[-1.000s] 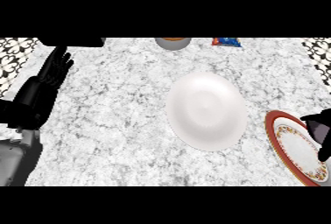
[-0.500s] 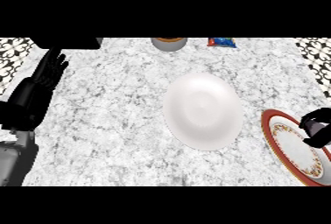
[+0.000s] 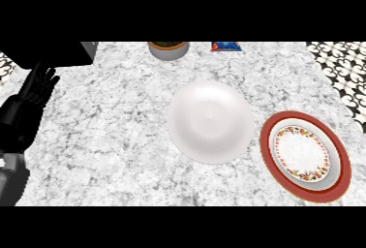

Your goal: Pick the eggplant from the plate and place it in the plate

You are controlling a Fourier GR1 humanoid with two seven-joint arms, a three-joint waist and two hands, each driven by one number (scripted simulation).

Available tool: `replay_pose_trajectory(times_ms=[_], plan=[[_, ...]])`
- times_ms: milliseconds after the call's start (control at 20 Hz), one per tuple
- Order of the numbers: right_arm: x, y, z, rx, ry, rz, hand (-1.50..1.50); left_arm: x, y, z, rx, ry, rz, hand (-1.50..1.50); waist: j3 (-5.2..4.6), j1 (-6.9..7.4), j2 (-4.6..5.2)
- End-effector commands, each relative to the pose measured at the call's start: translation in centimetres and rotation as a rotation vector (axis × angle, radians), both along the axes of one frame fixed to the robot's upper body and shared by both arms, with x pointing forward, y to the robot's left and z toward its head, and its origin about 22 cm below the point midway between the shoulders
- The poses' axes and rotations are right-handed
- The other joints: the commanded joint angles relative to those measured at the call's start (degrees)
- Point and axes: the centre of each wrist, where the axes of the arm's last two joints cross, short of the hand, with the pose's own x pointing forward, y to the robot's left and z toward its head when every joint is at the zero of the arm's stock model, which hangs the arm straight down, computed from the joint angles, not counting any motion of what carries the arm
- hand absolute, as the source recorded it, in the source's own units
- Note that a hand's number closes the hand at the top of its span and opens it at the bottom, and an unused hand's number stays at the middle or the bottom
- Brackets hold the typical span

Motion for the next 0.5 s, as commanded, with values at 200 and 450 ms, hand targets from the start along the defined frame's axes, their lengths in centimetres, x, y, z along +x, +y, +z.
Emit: replay_pose_trajectory(times_ms=[200,450], plan=[[-2.2,4.3,-1.6,0.025,-0.309,0.136,1.5,-0.9,0.4,0.1,0.0,0.01,0.017,0.0,0.01,-0.7,-0.21],[0.3,9.8,1.6,0.148,-0.543,0.322,1.5,-0.9,0.5,0.1,0.019,0.005,0.03,0.0,-0.02,-1.03,-0.4]])
